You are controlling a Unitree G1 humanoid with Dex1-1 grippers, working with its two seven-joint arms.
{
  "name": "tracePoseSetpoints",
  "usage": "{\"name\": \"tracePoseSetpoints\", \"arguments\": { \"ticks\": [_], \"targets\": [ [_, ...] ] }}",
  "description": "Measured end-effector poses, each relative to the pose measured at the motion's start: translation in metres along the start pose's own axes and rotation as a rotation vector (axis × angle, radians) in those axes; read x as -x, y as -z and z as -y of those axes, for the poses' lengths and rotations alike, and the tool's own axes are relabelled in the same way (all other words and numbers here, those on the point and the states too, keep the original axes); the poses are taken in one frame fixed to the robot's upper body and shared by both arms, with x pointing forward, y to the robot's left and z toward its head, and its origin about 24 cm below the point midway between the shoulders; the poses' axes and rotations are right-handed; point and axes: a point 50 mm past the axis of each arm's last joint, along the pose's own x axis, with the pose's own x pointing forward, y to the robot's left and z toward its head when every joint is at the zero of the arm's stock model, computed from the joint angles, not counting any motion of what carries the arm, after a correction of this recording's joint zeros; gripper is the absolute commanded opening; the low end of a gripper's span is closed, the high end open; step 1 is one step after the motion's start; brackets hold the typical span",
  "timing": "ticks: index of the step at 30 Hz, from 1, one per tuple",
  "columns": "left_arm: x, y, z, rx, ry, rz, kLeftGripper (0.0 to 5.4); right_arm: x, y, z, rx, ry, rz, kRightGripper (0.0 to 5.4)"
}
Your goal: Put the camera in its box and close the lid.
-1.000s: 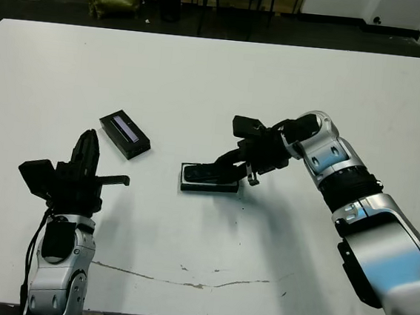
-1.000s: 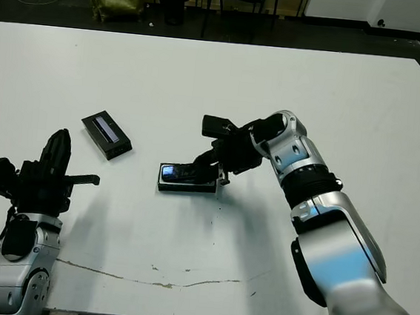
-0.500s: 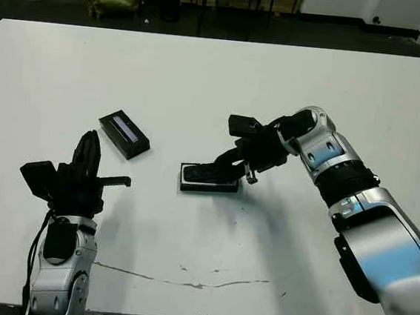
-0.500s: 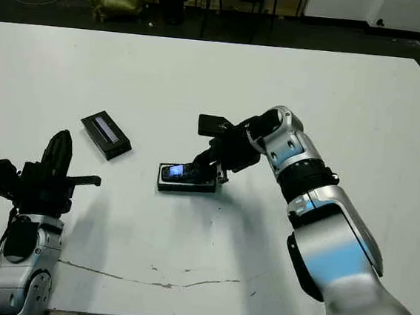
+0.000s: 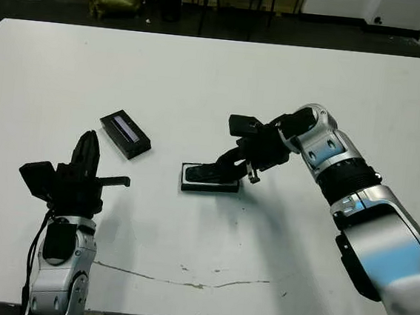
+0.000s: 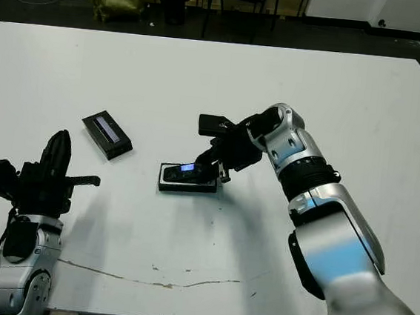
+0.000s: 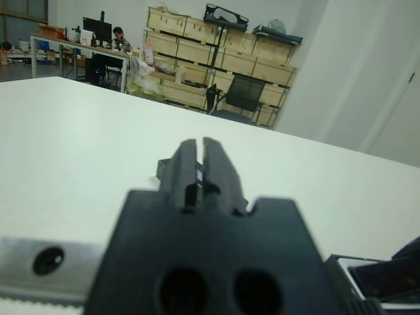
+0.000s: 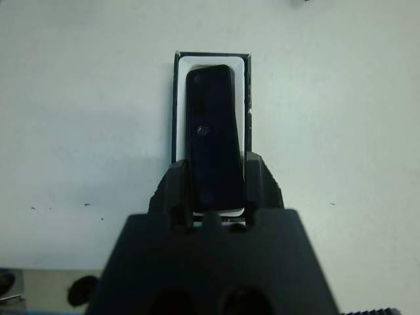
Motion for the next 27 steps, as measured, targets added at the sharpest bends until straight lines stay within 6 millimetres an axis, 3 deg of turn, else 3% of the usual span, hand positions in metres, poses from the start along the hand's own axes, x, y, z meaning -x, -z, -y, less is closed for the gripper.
{"name": "tracePoseSetpoints", "arguments": {
  "ticks": [27],
  "targets": [
    [0.001, 0.003, 0.001, 0.012, -0.008, -0.005, 0.0, -0.002, -0.017, 0.003, 0.051, -0.03, -0.048, 0.53]
  ]
}}
